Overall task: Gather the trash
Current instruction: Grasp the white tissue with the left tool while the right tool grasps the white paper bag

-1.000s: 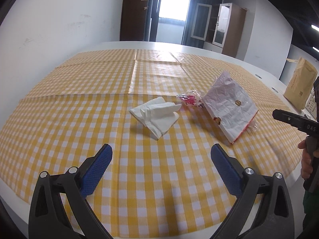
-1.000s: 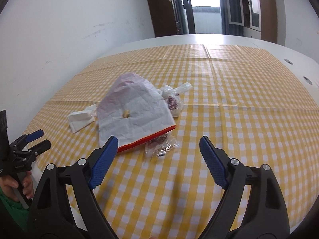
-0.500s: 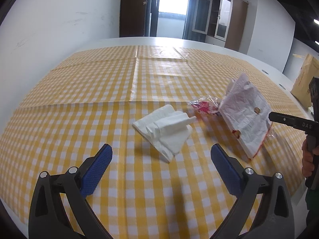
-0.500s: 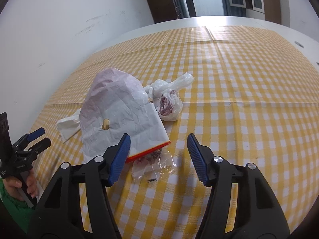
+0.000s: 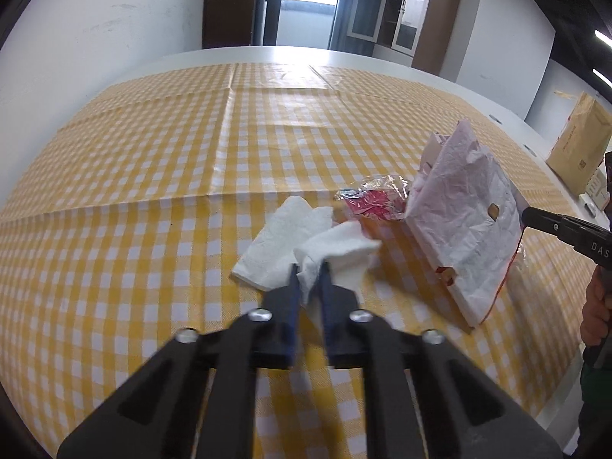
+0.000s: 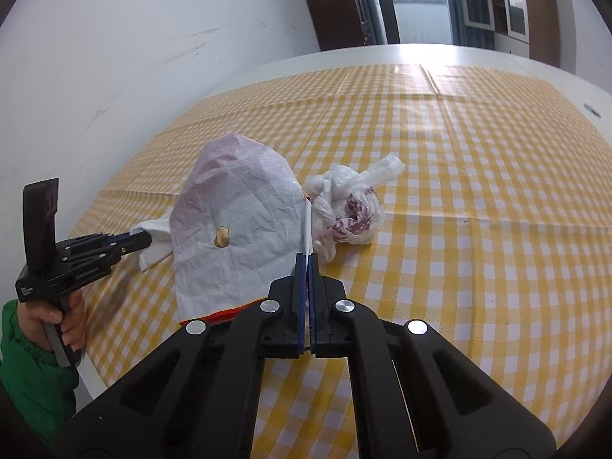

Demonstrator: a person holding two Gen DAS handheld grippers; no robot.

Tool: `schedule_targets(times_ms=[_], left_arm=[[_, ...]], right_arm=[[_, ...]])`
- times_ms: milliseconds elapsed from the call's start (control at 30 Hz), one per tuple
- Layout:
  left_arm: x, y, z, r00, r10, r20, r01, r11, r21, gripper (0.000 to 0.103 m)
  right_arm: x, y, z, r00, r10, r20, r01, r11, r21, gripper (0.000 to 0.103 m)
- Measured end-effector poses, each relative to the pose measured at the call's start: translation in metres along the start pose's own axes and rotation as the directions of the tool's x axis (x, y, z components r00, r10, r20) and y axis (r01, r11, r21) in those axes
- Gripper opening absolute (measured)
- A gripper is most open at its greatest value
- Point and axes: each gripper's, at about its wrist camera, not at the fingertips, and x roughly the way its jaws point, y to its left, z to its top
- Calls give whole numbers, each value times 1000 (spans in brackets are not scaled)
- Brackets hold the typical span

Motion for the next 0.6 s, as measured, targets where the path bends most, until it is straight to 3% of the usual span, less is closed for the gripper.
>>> schedule_targets(times_ms=[300,400,600], left_arm=[[-54,9,-29,995,-19,97,29,994,-108,3],[-76,11,-43,992,-20,124,35,992,-125,2],[-115,3,-67,986,-54,160,78,987,-144,2]], right_arm=[[-55,38,-9,995,29,93,-22,997,-73,0],[-69,50,-18,989,119,85,-114,991,-63,0],[-102,89,-36,987,117,113,-99,983,-153,0]])
